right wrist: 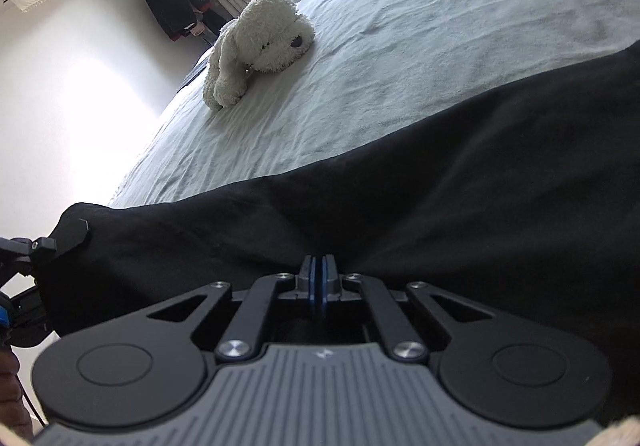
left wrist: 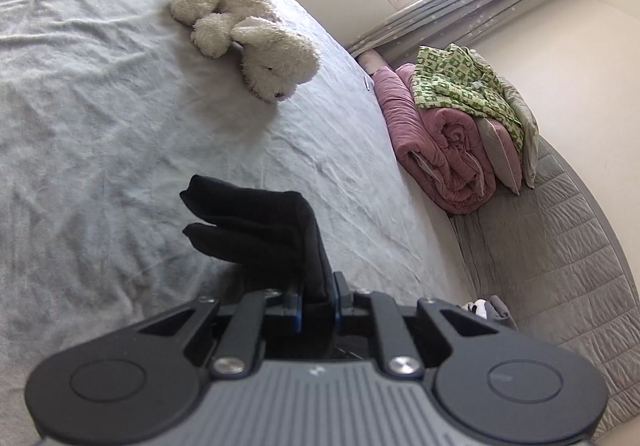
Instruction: Fold clothes
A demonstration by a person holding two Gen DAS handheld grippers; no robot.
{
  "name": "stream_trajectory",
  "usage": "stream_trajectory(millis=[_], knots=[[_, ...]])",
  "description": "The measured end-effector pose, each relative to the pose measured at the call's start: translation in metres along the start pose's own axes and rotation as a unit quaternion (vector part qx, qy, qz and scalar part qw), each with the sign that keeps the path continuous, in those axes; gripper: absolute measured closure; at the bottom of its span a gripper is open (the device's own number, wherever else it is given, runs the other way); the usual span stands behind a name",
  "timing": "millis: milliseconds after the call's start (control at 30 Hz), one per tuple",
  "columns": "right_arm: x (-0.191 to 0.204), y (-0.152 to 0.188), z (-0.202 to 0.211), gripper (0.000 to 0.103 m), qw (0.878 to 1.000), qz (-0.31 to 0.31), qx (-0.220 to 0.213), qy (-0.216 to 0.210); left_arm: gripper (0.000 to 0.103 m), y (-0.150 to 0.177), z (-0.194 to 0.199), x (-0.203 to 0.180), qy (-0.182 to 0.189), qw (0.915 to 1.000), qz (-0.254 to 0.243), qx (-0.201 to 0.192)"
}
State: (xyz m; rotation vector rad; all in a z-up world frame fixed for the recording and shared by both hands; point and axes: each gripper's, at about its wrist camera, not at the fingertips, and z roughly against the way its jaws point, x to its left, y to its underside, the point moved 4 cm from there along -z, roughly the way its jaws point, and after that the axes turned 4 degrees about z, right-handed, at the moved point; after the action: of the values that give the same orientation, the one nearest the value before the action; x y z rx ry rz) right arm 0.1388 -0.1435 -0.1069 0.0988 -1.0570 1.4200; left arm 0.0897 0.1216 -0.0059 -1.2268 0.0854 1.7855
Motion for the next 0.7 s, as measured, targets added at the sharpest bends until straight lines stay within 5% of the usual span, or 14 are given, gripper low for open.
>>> stream_trajectory(millis=[200, 467, 700], knots=[[-0.03, -0.013, 0.034, 0.068, 0.995, -0.088, -0.012, -0.034, 0.09, 0.015, -0.029, -0.047, 0.014, 0.9985, -0.045, 0.027], [-0.074, -0.027, 0.084, 0.06, 0.982, -0.176, -0.043, -0.045, 0.09, 0.053, -0.092, -0.086, -0.001, 0.9923, -0.087, 0.089], [-0.114, -0.033, 0.114, 0.05, 0.952, -0.28, -0.085, -0.085, 0.086, 0.091, -0.131, -0.091, -0.01, 0.9836, -0.114, 0.14]])
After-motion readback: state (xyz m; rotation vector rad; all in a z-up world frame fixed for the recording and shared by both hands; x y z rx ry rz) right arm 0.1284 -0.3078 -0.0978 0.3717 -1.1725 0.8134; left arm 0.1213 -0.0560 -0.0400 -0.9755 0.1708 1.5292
